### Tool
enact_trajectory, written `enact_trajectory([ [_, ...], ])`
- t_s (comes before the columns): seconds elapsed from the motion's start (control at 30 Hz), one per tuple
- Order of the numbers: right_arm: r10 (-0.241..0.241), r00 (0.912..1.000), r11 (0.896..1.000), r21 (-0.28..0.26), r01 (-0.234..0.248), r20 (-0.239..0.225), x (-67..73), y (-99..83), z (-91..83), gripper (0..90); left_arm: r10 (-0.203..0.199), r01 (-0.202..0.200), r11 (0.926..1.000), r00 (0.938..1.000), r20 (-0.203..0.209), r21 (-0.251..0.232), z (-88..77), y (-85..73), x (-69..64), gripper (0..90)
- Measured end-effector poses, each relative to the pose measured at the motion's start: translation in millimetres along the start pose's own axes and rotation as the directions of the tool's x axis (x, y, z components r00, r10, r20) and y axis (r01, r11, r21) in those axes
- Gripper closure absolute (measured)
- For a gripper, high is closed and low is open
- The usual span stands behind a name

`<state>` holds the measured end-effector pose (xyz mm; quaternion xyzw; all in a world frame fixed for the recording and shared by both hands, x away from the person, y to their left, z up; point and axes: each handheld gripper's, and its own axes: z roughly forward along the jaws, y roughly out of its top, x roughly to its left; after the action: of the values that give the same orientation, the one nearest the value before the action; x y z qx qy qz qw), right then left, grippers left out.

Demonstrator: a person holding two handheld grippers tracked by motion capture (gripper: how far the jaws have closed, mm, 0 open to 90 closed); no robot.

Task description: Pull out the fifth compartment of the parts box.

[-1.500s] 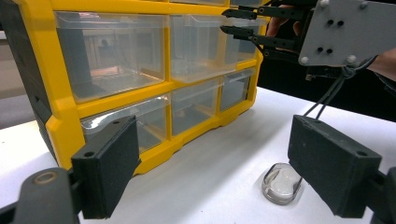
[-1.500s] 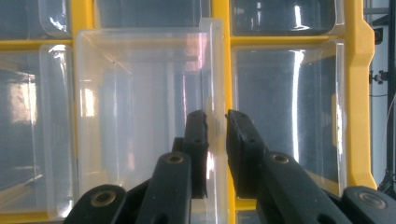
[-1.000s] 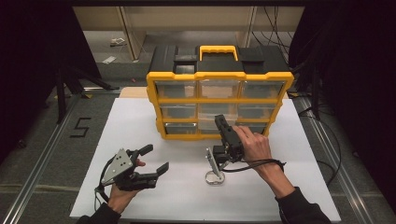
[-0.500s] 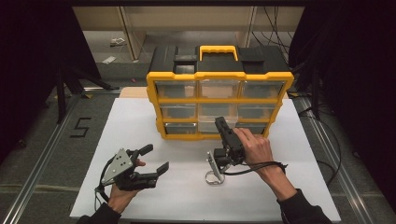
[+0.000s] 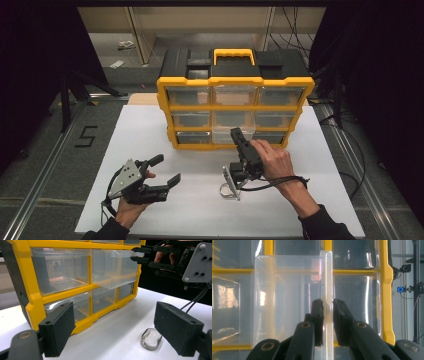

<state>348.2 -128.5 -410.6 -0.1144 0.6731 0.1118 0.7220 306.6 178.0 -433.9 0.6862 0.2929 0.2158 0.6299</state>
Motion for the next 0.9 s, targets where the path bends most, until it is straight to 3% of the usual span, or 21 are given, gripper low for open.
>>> enact_trajectory([
  [0.9,-0.015,0.9999,1.000,-0.021,0.015,0.006,1.6,-1.8,-11.9,79.8,0.002,-0.002,1.0000,1.0000,0.000,0.002,0.3,-0.1,0.0,16.7],
])
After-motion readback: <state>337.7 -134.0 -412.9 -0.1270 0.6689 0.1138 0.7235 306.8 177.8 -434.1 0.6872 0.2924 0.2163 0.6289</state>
